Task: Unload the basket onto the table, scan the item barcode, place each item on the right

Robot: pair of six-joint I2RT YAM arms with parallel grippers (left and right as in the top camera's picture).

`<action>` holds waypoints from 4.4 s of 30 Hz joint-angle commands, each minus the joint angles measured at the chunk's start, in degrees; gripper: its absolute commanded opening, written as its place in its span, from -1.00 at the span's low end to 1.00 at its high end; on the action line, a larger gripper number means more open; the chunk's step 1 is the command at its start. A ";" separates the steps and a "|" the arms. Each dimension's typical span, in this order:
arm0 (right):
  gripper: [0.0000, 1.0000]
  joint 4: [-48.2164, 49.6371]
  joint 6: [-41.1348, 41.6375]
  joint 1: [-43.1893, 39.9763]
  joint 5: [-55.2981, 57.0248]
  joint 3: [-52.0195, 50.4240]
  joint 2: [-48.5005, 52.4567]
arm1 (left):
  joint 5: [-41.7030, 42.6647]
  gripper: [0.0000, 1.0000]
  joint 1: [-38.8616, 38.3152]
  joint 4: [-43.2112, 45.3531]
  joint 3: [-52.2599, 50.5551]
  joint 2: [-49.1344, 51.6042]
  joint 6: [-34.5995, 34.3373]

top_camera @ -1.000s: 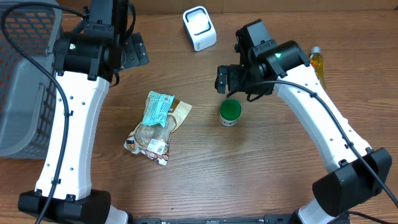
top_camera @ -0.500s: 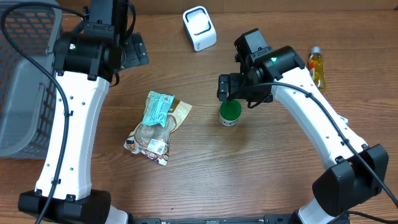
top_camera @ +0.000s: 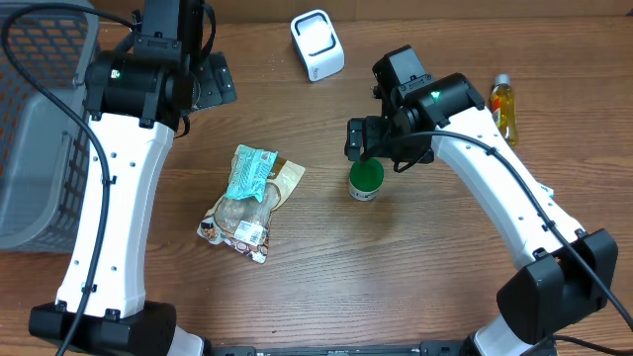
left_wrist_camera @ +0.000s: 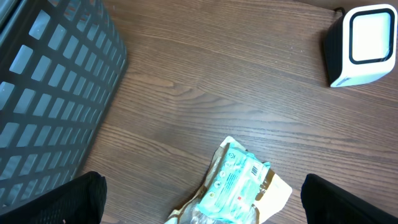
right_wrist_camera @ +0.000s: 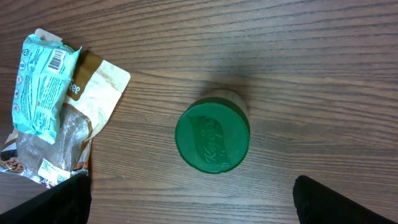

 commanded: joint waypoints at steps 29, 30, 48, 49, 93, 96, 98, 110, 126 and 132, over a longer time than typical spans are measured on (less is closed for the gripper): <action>1.00 10.21 33.11 0.68 0.76 -14.08 2.23 | -0.81 0.99 -0.07 0.04 1.14 -1.25 0.83; 1.00 10.97 33.11 0.87 0.74 -14.43 2.23 | -0.81 0.99 -0.07 0.07 1.14 -1.25 0.83; 0.94 13.46 33.05 3.85 7.87 -14.71 2.34 | -0.81 0.99 -0.07 0.04 1.14 -1.25 0.85; 0.88 13.44 33.03 3.85 7.85 -14.71 2.45 | -0.81 0.99 -0.07 0.07 1.14 -1.25 0.83; 0.59 10.40 -1.53 4.04 2.49 -14.71 2.45 | -0.81 0.99 -0.07 0.07 1.16 -1.25 0.83; 0.68 10.38 -1.51 4.04 2.47 -14.71 2.45 | -0.81 0.99 -0.07 0.07 1.14 -1.25 0.83; 0.72 10.36 -1.53 4.04 2.49 -14.71 2.45 | -0.81 0.99 -0.07 0.07 1.14 -1.25 0.83; 1.00 11.30 2.25 4.04 2.45 -14.71 2.45 | -0.81 0.99 -0.07 0.07 1.16 -1.25 0.83; 1.00 12.02 3.72 4.04 0.98 -14.71 2.45 | -0.81 1.00 -0.07 0.07 1.14 -1.25 0.83; 1.00 12.48 7.72 4.04 2.25 -14.71 2.45 | -0.81 0.99 -0.07 0.07 1.14 -1.25 0.83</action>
